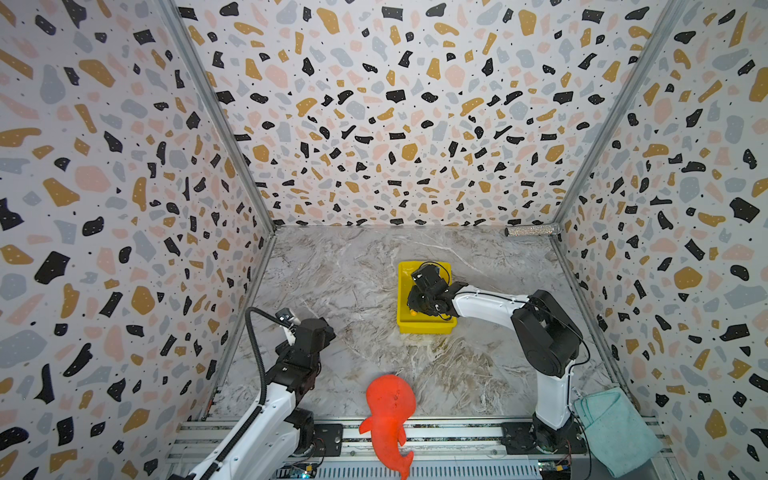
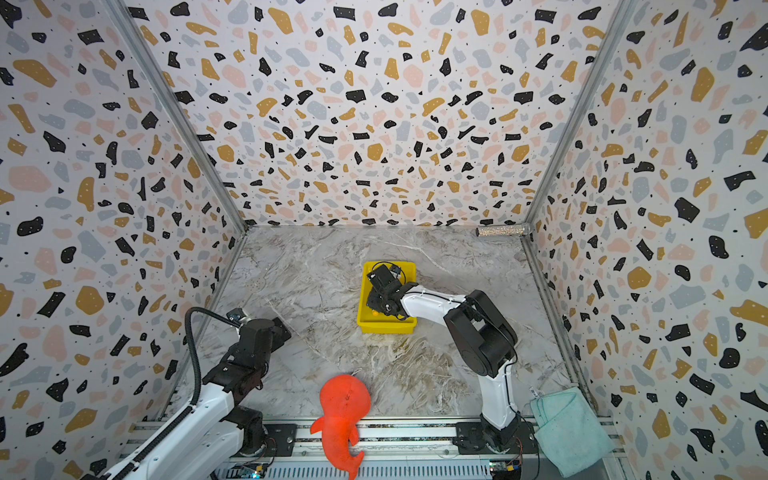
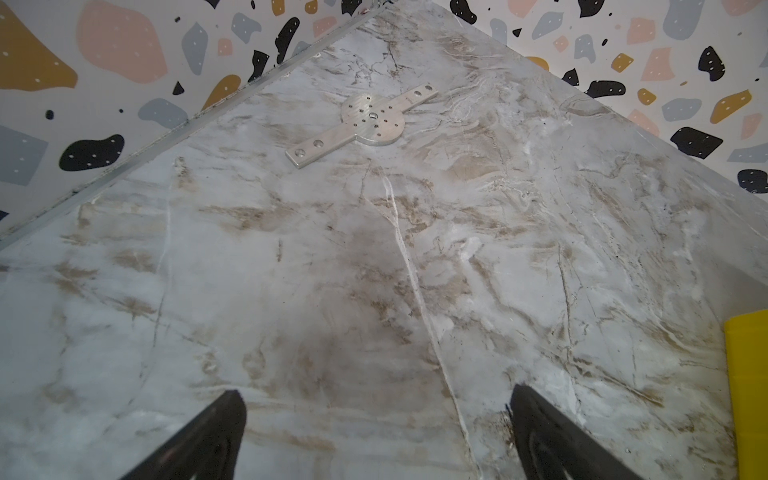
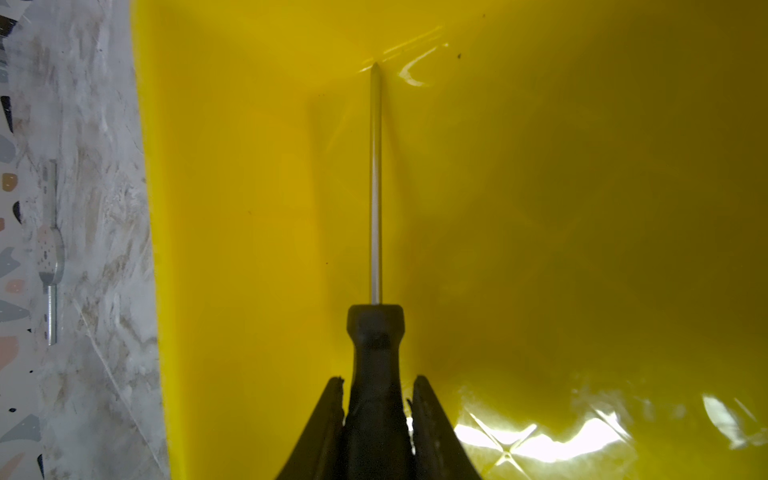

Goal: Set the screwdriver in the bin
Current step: 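Lift the screwdriver with the right gripper and carry it over the yellow bin, then open the right gripper to drop the screwdriver into the bin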

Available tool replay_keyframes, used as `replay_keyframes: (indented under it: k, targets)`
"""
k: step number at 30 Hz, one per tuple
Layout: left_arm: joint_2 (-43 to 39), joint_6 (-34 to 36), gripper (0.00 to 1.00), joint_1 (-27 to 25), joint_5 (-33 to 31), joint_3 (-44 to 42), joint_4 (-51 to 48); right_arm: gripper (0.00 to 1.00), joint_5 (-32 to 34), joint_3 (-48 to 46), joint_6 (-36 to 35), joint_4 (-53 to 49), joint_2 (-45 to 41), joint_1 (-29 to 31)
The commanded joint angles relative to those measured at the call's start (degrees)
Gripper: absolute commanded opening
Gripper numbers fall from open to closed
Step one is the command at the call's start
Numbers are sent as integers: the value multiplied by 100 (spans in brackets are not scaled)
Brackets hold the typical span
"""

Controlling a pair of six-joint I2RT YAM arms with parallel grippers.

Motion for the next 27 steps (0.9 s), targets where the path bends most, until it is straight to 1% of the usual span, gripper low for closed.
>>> replay_keyframes:
  k: [1, 2, 4, 8, 12, 15, 18, 22, 24, 27]
  targets:
    - [-58, 78, 100, 28, -44, -25, 158, 27, 37, 181, 49, 82, -103, 33]
    - [-56, 83, 100, 29, -54, -17, 153, 28, 32, 180, 38, 69, -114, 33]
    - [-57, 83, 100, 29, -54, -20, 149, 33, 15, 172, 2, 80, -176, 41]
    - [-60, 73, 100, 28, -49, -16, 132, 49, 5, 149, -170, 43, -449, 68]
    - [-51, 67, 100, 28, 57, -52, 163, 50, 179, -122, -452, -93, -1137, 69]
    - [-23, 65, 100, 29, 112, -68, 217, 50, 470, -799, -844, 135, -2050, 51]
    - [55, 53, 100, 28, 163, -64, 263, 50, 944, -1579, -1484, 253, -3017, 9]
    - [138, 54, 100, 28, 226, -35, 256, 58, 1651, -2800, -2529, 346, -4137, -109]
    - [127, 48, 100, 28, 216, -35, 247, 60, 1951, -3268, -2661, 266, -4562, -228]
    - [89, 39, 100, 28, 209, -53, 255, 62, 1824, -3665, -2677, 262, -5032, -593]
